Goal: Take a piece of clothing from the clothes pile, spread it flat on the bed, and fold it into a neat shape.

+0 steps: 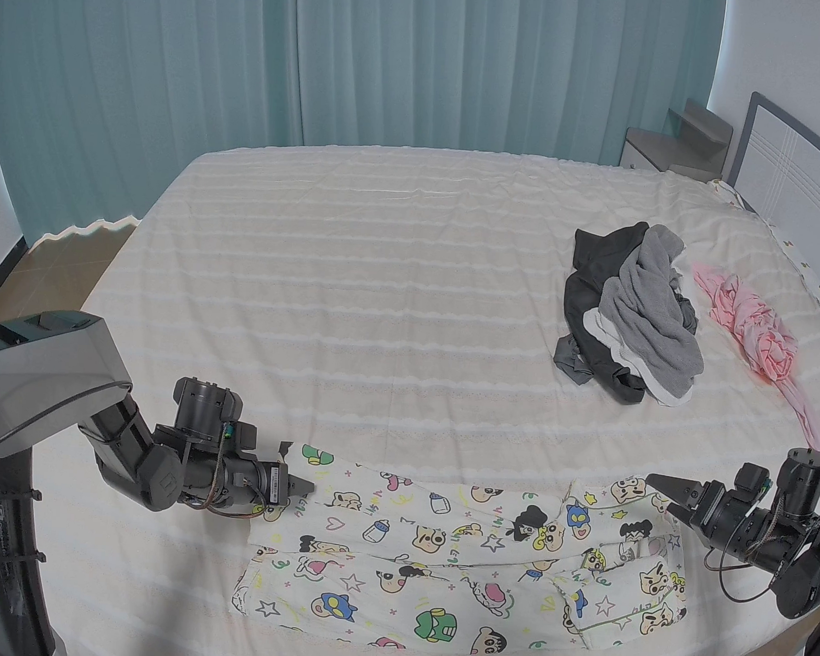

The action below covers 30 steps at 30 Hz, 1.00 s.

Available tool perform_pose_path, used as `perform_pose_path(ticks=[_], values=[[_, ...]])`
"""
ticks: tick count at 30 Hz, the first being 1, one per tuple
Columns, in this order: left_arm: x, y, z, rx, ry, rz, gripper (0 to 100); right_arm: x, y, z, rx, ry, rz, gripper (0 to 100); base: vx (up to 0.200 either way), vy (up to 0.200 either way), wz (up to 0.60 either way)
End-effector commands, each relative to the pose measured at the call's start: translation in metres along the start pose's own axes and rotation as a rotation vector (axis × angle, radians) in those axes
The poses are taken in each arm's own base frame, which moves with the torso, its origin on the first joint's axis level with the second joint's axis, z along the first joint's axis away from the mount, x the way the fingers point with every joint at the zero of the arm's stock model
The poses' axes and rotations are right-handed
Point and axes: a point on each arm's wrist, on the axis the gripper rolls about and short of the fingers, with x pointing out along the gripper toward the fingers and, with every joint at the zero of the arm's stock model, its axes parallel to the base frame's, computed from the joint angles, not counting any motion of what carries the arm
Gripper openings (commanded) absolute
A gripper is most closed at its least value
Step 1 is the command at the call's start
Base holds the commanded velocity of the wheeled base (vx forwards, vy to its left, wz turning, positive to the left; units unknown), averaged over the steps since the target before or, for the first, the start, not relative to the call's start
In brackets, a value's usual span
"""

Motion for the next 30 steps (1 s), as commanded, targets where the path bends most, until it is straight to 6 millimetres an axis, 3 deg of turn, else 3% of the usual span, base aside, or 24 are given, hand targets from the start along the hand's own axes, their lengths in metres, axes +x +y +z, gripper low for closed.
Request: perform_pose_path(ticks=[1, 14, 30], values=[[-0.003, 0.000, -0.001, -0.001, 0.000, 0.002, 0, -0.002, -0.002, -0.004, 0.010, 0.017, -0.014, 100, 0.000, 0.000, 0.00], [-0.036, -0.009, 0.009, 0.015, -0.070, -0.004, 0, -0.001, -0.003, -0.004, 0.006, 0.019, -0.016, 100, 0.000, 0.000, 0.00], [-0.044, -0.035, 0.050, 0.080, -0.230, -0.021, 0, -0.001, -0.002, -0.004, 0.005, 0.018, -0.015, 100, 0.000, 0.000, 0.00]])
